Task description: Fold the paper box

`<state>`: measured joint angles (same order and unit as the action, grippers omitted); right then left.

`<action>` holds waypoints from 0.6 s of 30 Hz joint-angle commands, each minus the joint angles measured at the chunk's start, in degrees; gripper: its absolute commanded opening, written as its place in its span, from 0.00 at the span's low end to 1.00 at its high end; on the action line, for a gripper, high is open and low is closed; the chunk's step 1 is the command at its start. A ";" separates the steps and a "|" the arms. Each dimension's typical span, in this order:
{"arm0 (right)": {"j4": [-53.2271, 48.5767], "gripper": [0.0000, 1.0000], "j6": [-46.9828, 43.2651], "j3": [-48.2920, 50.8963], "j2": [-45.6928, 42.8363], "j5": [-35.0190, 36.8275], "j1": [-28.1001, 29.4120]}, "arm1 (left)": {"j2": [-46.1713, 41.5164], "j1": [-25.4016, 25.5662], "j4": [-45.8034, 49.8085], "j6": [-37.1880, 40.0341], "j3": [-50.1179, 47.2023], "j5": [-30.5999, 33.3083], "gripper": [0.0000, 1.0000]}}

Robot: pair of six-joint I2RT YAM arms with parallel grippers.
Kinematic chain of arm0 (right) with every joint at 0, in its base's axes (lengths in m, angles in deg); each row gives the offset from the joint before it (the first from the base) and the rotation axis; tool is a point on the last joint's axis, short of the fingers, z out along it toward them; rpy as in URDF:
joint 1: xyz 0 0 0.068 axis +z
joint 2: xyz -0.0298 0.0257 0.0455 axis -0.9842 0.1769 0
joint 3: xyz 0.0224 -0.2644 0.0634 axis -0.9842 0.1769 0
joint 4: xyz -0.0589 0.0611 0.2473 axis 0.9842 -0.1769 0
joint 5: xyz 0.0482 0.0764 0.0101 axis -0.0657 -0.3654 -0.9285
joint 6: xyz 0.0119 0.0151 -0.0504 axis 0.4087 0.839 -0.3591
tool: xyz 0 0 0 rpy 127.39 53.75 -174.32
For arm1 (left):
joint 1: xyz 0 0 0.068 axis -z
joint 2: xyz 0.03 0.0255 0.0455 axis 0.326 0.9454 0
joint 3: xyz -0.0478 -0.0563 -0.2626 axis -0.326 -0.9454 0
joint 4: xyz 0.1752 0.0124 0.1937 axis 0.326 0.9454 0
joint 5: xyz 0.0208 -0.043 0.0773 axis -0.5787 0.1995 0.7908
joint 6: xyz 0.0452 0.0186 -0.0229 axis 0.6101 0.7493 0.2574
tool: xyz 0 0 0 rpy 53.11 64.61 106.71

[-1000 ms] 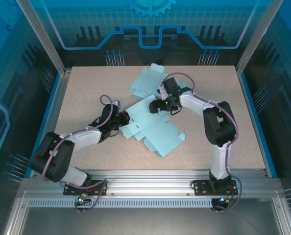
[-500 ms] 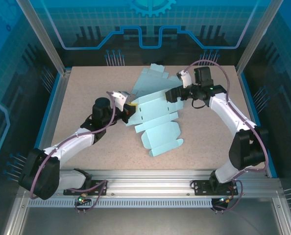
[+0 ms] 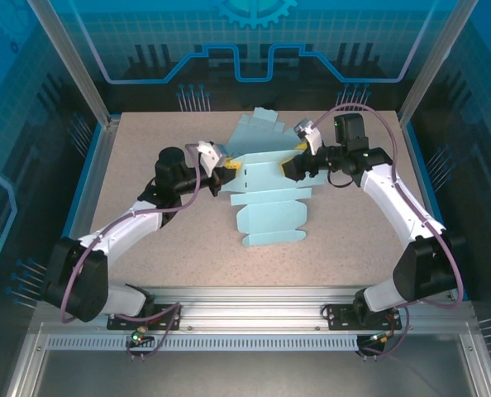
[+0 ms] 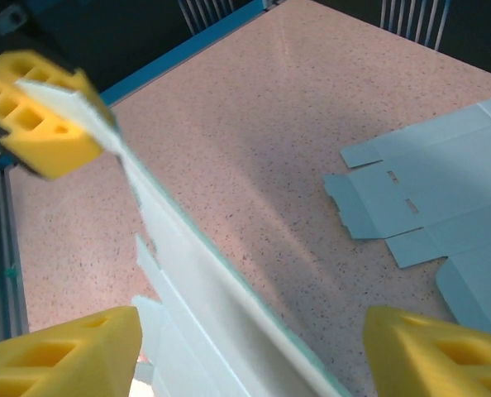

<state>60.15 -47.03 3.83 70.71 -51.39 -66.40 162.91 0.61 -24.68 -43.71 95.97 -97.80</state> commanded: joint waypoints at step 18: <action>-6.62 0.00 -6.65 -1.88 -3.25 -2.71 0.76 | 0.31 -4.90 17.90 4.58 13.29 -7.13 0.68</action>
<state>55.97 -51.57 4.38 69.13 -54.19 -65.99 164.82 -3.19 -13.93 -41.57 105.24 -102.89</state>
